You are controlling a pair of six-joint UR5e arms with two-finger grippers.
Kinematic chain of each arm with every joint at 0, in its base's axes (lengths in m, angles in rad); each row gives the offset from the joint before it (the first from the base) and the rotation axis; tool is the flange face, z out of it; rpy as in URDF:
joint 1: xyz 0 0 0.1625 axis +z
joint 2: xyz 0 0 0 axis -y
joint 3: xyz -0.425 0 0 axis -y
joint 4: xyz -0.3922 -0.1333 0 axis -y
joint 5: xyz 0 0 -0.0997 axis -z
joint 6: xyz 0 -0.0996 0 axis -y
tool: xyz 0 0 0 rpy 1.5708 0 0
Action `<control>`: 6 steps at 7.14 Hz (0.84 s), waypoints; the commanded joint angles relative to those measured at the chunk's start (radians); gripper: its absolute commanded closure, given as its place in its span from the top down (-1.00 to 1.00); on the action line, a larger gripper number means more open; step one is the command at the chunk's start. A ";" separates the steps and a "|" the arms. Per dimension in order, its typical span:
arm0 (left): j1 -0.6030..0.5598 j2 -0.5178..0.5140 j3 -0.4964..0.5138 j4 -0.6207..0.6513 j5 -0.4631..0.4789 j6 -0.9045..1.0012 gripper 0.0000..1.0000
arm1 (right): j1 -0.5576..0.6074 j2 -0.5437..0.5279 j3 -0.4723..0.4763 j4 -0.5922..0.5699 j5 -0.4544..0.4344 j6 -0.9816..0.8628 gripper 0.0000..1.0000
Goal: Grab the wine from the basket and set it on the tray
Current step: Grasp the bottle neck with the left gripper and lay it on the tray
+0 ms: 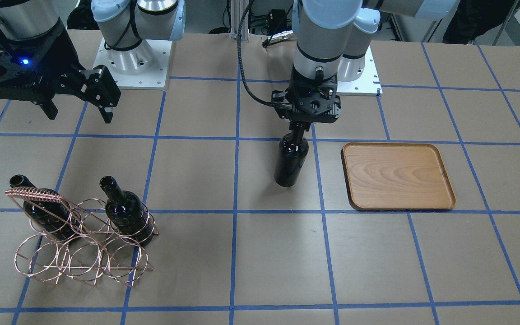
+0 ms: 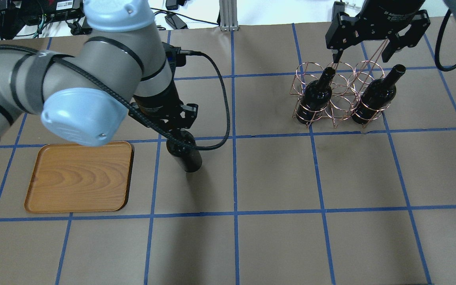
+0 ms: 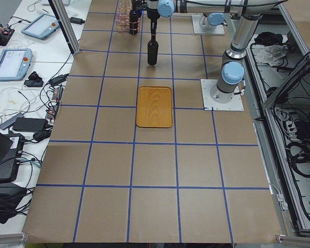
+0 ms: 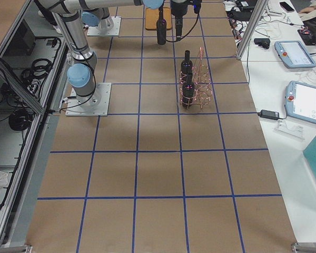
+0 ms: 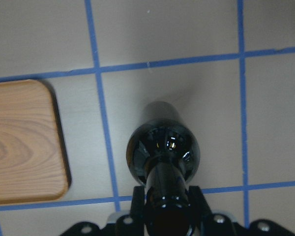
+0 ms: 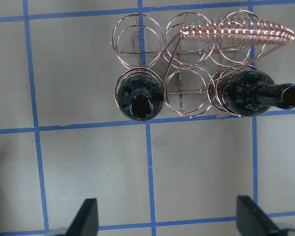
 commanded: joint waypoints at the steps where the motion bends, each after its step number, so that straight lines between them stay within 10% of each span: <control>1: 0.164 0.093 -0.037 -0.113 0.076 0.239 -0.91 | 0.001 0.000 0.000 0.003 -0.005 -0.002 1.00; 6: 0.598 0.131 -0.112 -0.044 0.076 0.692 -1.00 | 0.000 -0.002 0.000 0.003 -0.006 -0.002 1.00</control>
